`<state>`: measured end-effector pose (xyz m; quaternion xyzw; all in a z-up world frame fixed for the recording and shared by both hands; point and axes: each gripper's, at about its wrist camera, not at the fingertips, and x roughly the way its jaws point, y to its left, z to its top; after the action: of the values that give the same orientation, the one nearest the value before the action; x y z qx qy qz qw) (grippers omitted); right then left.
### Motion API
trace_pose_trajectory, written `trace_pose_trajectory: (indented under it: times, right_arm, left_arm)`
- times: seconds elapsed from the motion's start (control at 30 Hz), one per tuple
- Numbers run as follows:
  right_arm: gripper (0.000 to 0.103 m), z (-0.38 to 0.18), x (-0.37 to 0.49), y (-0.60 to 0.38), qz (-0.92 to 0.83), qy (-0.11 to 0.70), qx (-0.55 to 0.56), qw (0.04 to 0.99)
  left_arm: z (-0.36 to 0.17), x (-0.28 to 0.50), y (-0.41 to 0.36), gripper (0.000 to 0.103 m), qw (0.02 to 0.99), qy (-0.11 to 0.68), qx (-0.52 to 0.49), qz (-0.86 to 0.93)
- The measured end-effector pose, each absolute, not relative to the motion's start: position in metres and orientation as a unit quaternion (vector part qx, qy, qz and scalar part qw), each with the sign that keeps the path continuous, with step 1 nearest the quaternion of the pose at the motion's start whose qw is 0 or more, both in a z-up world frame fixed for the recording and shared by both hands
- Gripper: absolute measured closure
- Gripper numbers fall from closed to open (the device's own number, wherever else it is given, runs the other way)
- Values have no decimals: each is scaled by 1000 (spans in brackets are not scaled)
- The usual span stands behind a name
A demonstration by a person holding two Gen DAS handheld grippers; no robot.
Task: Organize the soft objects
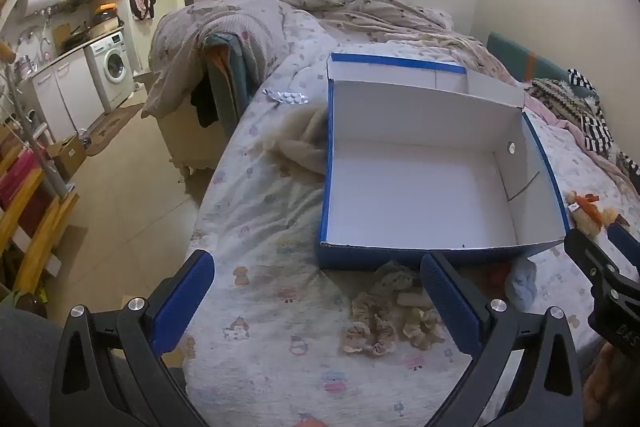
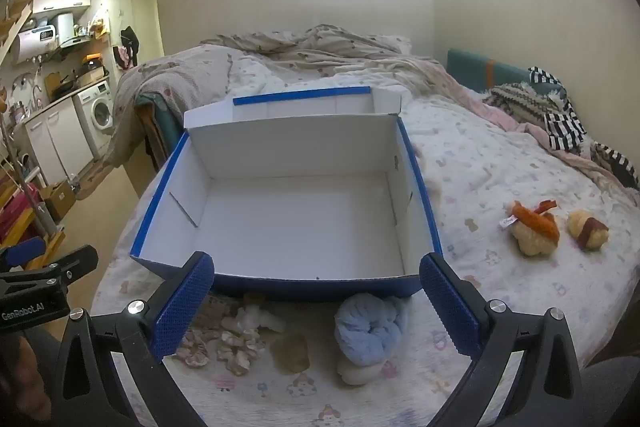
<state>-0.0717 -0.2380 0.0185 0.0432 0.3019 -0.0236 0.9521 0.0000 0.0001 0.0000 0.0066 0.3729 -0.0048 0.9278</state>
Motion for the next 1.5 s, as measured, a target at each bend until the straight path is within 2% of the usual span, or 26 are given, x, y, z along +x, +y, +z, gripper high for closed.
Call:
trace_pose_trajectory:
  times: [1.5]
  right_arm:
    - [0, 18, -70, -229, -28, 293, 15, 955]
  left_arm:
    - [6, -2, 0, 0, 933, 360, 2, -2]
